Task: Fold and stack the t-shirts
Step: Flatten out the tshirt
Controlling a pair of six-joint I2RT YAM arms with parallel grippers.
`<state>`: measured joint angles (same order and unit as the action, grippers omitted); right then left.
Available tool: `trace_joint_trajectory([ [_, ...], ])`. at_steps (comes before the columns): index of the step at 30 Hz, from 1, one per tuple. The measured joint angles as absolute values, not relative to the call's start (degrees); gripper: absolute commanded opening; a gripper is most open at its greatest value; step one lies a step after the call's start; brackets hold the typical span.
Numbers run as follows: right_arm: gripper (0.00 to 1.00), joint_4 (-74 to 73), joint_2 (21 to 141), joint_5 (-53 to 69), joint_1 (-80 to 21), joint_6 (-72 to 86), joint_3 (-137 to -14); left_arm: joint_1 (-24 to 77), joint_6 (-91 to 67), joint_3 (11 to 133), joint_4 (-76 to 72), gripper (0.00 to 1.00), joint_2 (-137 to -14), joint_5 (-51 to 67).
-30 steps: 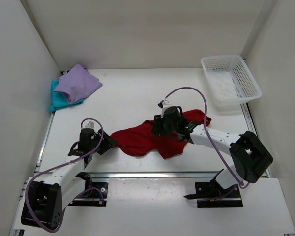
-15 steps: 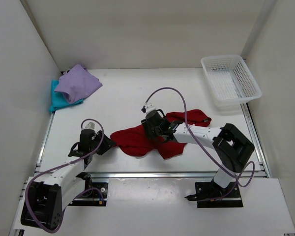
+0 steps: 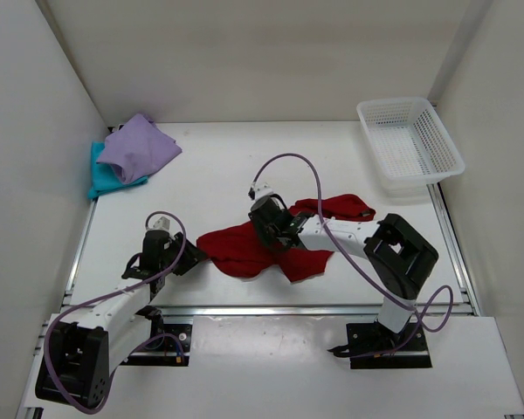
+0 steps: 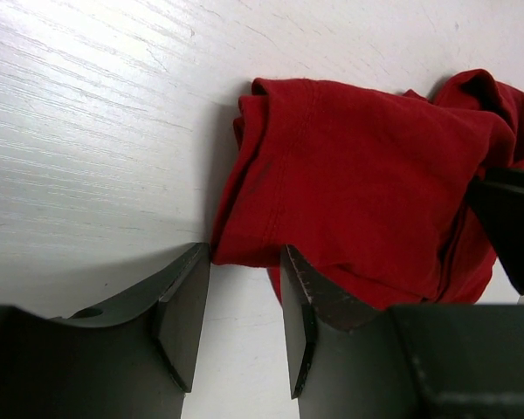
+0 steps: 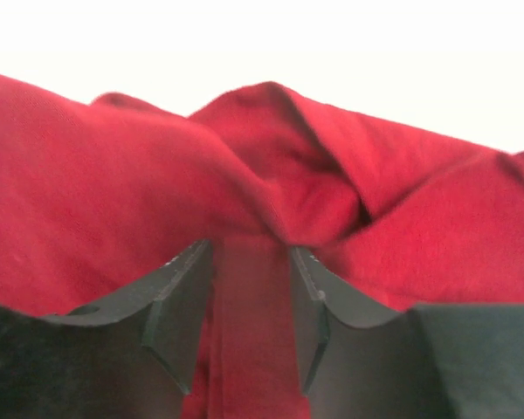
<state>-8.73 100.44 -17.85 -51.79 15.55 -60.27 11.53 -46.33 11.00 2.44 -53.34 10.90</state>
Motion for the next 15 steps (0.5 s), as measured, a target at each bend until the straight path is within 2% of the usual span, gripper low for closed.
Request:
trace_joint_trajectory([
  [4, 0.39, -8.7, 102.0, -17.9, -51.7, 15.4, -63.2, 11.6, -46.3, 10.9, 2.1, 0.49, -53.3, 10.9],
  [8, 0.32, -8.7, 103.2, -18.2, -51.7, 15.4, -63.9, 11.6, -46.3, 10.9, 2.1, 0.49, -53.3, 10.9],
  [15, 0.37, -10.0, 104.2, -19.1, -51.8, 15.2, -63.9, 11.7, -46.3, 10.7, 1.7, 0.49, -53.3, 10.9],
])
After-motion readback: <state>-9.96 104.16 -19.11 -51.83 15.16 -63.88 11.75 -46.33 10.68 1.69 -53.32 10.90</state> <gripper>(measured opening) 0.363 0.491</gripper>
